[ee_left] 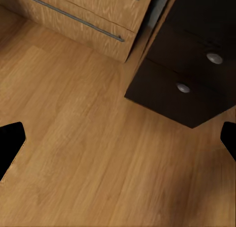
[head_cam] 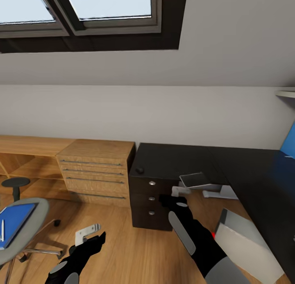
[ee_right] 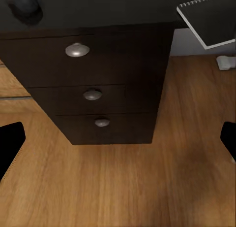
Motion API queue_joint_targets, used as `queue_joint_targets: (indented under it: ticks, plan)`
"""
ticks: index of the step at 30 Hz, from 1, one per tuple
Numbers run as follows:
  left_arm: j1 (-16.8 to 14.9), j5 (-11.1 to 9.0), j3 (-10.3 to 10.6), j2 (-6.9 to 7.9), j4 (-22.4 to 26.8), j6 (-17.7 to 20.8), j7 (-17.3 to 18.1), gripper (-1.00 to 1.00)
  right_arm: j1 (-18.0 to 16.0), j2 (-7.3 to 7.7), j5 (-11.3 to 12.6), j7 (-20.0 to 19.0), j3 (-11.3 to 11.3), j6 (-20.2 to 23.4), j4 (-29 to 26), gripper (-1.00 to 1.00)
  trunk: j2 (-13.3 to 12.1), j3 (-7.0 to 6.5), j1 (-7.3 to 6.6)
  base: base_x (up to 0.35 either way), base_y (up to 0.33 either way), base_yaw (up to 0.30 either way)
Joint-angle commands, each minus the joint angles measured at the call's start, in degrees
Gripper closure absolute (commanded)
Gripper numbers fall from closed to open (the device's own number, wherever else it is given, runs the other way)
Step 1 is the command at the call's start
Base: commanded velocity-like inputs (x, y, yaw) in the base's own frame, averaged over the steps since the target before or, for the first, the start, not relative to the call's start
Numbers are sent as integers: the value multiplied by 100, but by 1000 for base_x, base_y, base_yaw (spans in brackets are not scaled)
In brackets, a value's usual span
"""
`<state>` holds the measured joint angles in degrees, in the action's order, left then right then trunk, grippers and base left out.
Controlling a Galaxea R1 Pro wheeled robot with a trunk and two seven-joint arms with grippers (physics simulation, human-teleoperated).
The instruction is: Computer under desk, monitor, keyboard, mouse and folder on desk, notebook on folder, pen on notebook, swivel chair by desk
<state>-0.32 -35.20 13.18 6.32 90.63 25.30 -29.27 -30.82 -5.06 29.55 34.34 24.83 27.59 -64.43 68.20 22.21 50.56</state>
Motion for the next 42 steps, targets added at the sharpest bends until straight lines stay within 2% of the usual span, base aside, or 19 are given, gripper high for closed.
queue_joint_targets:
  ticks: [1,14,21,29,33,36,42]
  plan:
    - [-3,-55,6,68,-43,-1,-53,-100,26,16,46,52,7,-6,-65,-100,4,7,4,329,0,46]
    - [-3,-48,25,129,-85,-7,-52,-100,88,64,18,64,7,-392,-98,-100,4,32,4,329,0,215]
    - [4,-48,266,124,-48,-18,-54,-100,93,66,28,48,12,-402,-92,-100,4,53,4,329,0,259]
    - [5,-55,364,124,-57,-24,-53,-100,94,68,21,43,10,-404,-77,-100,4,86,4,329,0,221]
    - [4,-62,382,104,-119,-21,-52,-100,94,113,8,38,7,-408,-31,-100,4,90,4,329,0,38]
    - [5,-65,411,99,-152,-27,-52,-100,119,222,-5,14,17,-406,-14,-100,4,91,4,329,0,12]
    - [4,-66,528,98,-174,-33,-52,-100,143,282,-4,4,22,-404,-9,-100,4,92,4,329,0,3]
